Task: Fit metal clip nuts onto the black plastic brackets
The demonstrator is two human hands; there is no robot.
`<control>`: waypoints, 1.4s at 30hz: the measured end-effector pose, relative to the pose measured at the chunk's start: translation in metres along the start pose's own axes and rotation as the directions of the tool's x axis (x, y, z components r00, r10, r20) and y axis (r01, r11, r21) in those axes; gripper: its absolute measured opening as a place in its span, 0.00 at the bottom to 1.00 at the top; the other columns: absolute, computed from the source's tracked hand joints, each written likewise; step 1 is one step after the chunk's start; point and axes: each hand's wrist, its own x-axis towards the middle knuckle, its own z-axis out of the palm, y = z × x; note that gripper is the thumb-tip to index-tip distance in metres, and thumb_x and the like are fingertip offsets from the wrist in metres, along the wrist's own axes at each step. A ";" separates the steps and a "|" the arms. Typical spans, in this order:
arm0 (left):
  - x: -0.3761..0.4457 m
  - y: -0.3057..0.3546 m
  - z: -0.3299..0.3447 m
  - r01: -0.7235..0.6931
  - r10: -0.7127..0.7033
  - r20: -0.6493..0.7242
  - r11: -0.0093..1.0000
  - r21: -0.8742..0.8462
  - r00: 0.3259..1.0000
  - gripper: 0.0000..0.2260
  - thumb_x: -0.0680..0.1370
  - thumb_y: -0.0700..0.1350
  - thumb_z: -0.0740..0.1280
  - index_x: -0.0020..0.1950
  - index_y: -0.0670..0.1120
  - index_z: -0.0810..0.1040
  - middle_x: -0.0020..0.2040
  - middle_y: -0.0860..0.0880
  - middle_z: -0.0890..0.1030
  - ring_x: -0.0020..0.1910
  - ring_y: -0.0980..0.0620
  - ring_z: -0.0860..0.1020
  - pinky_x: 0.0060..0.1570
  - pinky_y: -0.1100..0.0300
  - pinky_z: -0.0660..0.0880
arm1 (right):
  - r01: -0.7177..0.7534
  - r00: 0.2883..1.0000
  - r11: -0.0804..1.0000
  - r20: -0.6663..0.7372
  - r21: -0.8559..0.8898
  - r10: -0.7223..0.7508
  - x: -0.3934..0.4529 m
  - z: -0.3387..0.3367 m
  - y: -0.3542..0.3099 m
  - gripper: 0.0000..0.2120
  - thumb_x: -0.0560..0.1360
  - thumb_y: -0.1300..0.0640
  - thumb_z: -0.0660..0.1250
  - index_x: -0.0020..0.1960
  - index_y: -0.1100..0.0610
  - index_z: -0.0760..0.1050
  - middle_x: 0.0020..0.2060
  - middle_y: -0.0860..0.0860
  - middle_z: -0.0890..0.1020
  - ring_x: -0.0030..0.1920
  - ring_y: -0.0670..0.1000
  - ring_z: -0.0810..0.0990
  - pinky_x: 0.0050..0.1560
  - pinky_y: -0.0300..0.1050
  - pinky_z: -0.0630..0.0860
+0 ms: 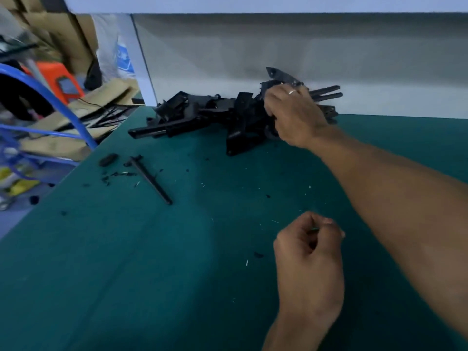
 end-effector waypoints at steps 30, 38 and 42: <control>-0.018 0.006 0.010 0.456 -0.170 0.536 0.761 -0.462 0.827 0.19 0.81 0.42 0.64 0.70 0.35 0.71 0.61 0.44 0.83 0.41 0.52 0.84 0.42 0.61 0.82 | -0.186 0.962 0.787 -0.052 0.589 0.267 -0.311 -0.146 -0.147 0.24 0.75 0.76 0.68 0.69 0.62 0.77 0.71 0.54 0.76 0.75 0.50 0.70 0.74 0.50 0.69; -0.009 0.003 0.006 0.405 -0.199 0.426 0.782 -0.474 0.883 0.05 0.73 0.44 0.70 0.39 0.46 0.85 0.42 0.46 0.84 0.40 0.52 0.83 0.35 0.64 0.78 | -0.355 0.872 0.655 -0.017 0.668 0.490 -0.340 -0.171 -0.146 0.12 0.76 0.62 0.71 0.59 0.56 0.84 0.55 0.42 0.84 0.57 0.46 0.82 0.55 0.41 0.78; -0.010 0.000 0.008 0.417 -0.236 0.414 0.800 -0.430 0.879 0.07 0.72 0.43 0.71 0.48 0.42 0.81 0.44 0.44 0.85 0.39 0.51 0.84 0.34 0.62 0.78 | -0.518 0.809 0.496 0.211 0.697 0.549 -0.368 -0.173 -0.138 0.03 0.76 0.52 0.73 0.49 0.49 0.85 0.44 0.43 0.82 0.46 0.49 0.81 0.44 0.39 0.75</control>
